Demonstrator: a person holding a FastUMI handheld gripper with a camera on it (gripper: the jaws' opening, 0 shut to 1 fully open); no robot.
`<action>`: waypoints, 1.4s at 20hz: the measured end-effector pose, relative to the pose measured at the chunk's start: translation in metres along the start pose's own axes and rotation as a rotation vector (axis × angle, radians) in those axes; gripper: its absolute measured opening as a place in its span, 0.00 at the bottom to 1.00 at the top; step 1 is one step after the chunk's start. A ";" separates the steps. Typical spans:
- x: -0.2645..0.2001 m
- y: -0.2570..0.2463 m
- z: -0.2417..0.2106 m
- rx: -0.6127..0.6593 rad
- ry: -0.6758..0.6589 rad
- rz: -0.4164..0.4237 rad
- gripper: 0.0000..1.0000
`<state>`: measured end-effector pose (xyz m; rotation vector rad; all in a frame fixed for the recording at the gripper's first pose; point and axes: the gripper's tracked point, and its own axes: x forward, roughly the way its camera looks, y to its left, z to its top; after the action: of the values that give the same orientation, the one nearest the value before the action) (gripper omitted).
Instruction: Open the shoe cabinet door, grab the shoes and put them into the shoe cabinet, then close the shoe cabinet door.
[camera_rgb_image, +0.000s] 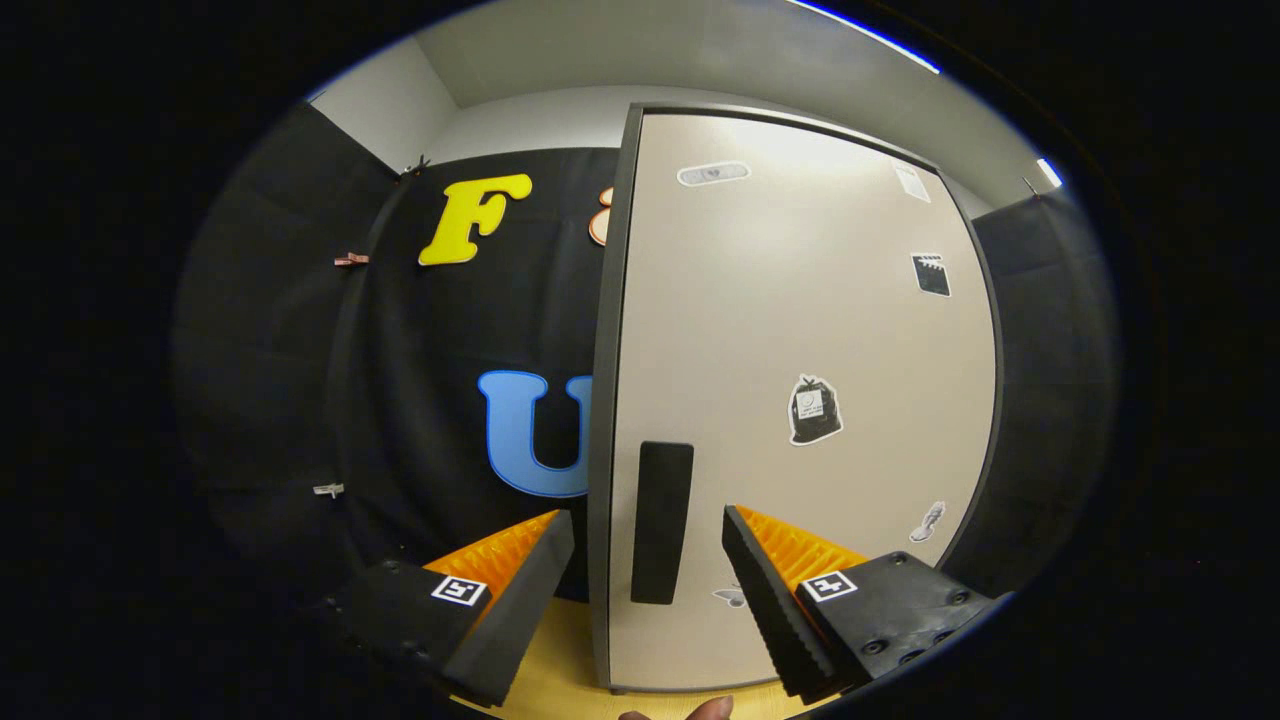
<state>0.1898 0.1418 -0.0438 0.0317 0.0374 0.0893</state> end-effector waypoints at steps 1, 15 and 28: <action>0.008 -0.002 -0.006 -0.010 0.011 -0.009 0.98; 0.044 -0.008 -0.035 0.083 0.102 -0.066 0.30; -0.076 -0.031 -0.021 0.120 0.072 0.052 0.14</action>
<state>0.1157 0.1050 -0.0633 0.1495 0.1135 0.1403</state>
